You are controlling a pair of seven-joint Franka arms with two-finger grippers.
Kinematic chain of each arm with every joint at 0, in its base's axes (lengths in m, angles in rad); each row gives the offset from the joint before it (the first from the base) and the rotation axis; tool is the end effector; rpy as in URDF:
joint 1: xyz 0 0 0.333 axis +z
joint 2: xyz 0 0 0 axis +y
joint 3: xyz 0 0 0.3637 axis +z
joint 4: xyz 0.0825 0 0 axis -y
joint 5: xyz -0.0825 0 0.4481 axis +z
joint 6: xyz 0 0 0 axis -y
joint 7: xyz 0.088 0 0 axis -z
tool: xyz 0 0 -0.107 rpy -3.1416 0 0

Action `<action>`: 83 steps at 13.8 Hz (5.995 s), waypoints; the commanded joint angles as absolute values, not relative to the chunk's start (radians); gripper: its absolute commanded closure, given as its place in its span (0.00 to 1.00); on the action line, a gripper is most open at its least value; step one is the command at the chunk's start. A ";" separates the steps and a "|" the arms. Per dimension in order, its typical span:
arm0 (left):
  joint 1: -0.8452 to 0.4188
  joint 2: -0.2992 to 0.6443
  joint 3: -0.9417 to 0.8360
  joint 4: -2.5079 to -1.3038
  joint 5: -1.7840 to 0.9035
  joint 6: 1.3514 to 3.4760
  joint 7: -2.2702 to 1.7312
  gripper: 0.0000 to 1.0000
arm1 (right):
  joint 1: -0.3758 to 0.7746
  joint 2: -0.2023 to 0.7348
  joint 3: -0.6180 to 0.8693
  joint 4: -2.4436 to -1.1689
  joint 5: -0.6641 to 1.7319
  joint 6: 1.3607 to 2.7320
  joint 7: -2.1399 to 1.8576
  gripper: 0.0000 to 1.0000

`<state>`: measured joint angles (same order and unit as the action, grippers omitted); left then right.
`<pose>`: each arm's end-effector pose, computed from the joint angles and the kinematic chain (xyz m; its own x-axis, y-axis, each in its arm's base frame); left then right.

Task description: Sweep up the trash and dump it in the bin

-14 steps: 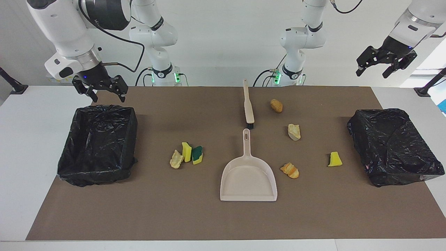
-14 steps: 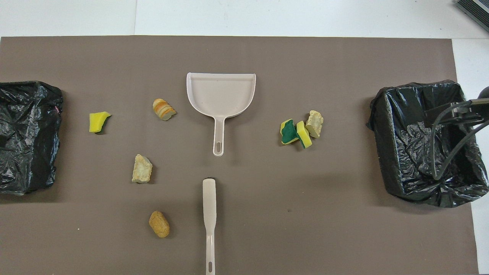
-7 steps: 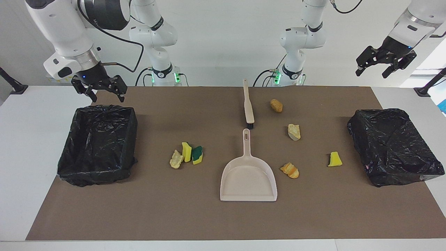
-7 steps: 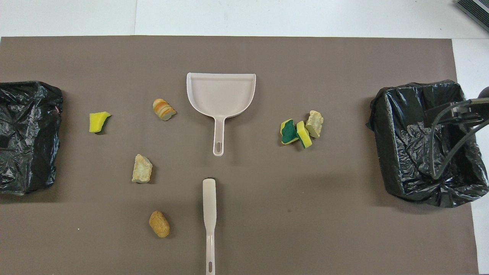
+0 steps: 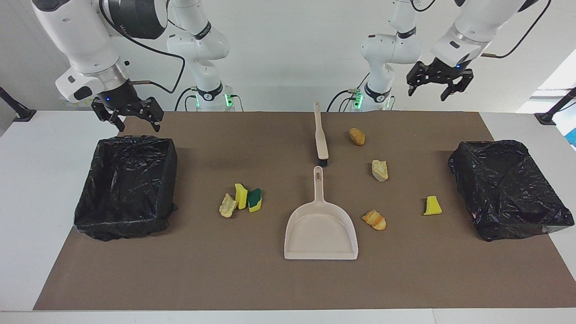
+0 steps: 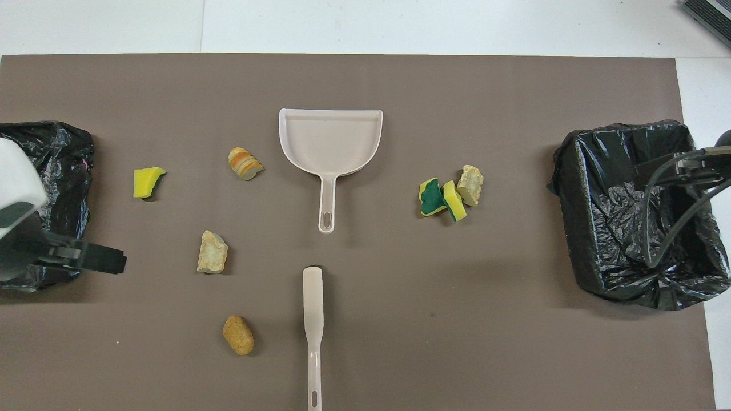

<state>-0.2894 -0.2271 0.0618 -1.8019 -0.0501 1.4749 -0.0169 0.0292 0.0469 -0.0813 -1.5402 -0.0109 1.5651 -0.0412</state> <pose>0.5100 -0.1201 0.6714 0.9712 -0.2156 -0.1010 -0.2101 -0.9757 0.0623 0.6336 -0.0329 0.6588 0.9997 -0.0109 -0.0224 -0.0106 -0.9998 0.0138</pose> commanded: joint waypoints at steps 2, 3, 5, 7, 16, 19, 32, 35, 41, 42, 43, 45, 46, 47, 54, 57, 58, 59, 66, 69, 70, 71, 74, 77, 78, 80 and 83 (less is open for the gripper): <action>-0.426 -0.337 0.051 -2.069 -0.046 1.604 -0.231 0.00 | 0.017 0.034 -0.072 -1.545 0.011 1.545 -0.025 0.00; -0.457 -0.342 0.046 -2.113 -0.046 1.627 -0.326 0.00 | 0.017 0.034 -0.072 -1.545 0.012 1.545 -0.025 0.00; -0.521 -0.411 0.045 -2.250 -0.048 1.743 -0.411 0.00 | 0.017 0.034 -0.072 -1.545 0.012 1.545 -0.025 0.00; -0.578 -0.430 0.044 -2.322 -0.049 1.789 -0.437 0.00 | 0.020 0.034 -0.071 -1.545 0.012 1.545 -0.026 0.00; -0.916 -0.298 0.044 -2.548 -0.051 2.173 -0.764 0.00 | 0.029 0.008 -0.071 -1.597 -0.009 1.597 -0.035 0.00; -0.954 -0.245 0.044 -2.551 -0.051 2.207 -0.776 0.07 | 0.031 0.002 -0.069 -1.608 -0.006 1.606 -0.025 0.00; -0.890 -0.251 0.057 -2.484 -0.049 1.999 -0.755 1.00 | 0.087 0.073 -0.061 -1.522 -0.009 1.534 -0.015 0.00; -0.845 -0.328 0.057 -2.444 -0.048 1.834 -0.770 1.00 | 0.132 0.149 -0.009 -1.477 -0.008 1.542 0.073 0.00; -0.836 -0.434 0.052 -2.477 -0.048 1.603 -1.223 1.00 | 0.230 0.305 0.067 -1.460 0.060 1.710 0.262 0.00; -0.836 -0.434 0.052 -2.477 -0.048 1.597 -1.324 1.00 | 0.264 0.319 0.066 -1.460 0.054 1.735 0.290 0.00; -0.822 -0.436 0.052 -2.483 -0.052 1.606 -1.424 1.00 | 0.303 0.339 0.066 -1.459 0.052 1.756 0.319 0.00; -0.808 -0.434 0.052 -2.499 -0.122 1.644 -1.579 1.00 | 0.383 0.379 0.061 -1.459 0.049 1.837 0.429 0.00; -0.808 -0.433 0.052 -2.506 -0.139 1.673 -1.595 1.00 | 0.409 0.405 0.061 -1.444 0.049 1.865 0.496 0.00; -0.807 -0.422 0.052 -2.517 -0.164 1.715 -1.604 1.00 | 0.416 0.435 0.066 -1.416 0.049 1.884 0.543 0.00; -0.680 -0.327 0.054 -2.533 -0.273 1.945 -1.666 1.00 | 0.567 0.583 0.058 -1.338 0.045 2.045 0.784 0.00; -0.618 -0.270 0.054 -2.525 -0.287 2.041 -1.663 1.00 | 0.587 0.592 0.064 -1.368 0.020 2.095 0.798 0.11; -0.591 -0.253 0.054 -2.508 -0.287 2.051 -1.651 1.00 | 0.591 0.592 0.064 -1.371 0.002 2.103 0.796 0.20; -0.551 -0.217 0.054 -2.467 -0.285 2.049 -1.632 1.00 | 0.592 0.591 0.066 -1.385 -0.018 2.105 0.798 0.20; -0.359 -0.020 0.054 -2.201 -0.281 2.058 -1.421 1.00 | 0.618 0.592 0.064 -1.445 -0.032 2.135 0.784 0.33; -0.321 0.041 0.055 -2.096 -0.265 2.042 -1.306 1.00 | 0.623 0.584 0.066 -1.447 -0.103 2.120 0.764 1.00; -0.311 0.060 0.057 -2.057 -0.255 2.013 -1.257 1.00 | 0.624 0.584 0.066 -1.436 -0.118 2.114 0.761 1.00; -0.295 0.067 0.057 -2.022 -0.242 1.981 -1.220 1.00 | 0.615 0.586 0.066 -1.433 -0.135 2.111 0.758 1.00; -0.244 0.060 0.057 -1.960 -0.235 1.899 -1.027 1.00 | 0.577 0.551 0.064 -1.428 -0.117 2.108 0.663 1.00; -0.213 0.060 0.058 -1.965 -0.160 1.905 -0.925 1.00 | 0.569 0.499 0.066 -1.448 -0.097 2.056 0.432 1.00; -0.198 0.060 0.058 -1.973 -0.108 1.905 -0.816 1.00 | 0.551 0.482 0.066 -1.450 -0.091 2.024 0.323 1.00; -0.175 0.058 0.061 -1.997 -0.031 1.913 -0.645 1.00 | 0.523 0.442 0.064 -1.451 -0.048 1.935 0.119 1.00; -0.088 0.048 0.061 -2.049 0.014 1.928 -0.288 1.00 | 0.460 0.400 0.064 -1.451 -0.041 1.797 -0.215 1.00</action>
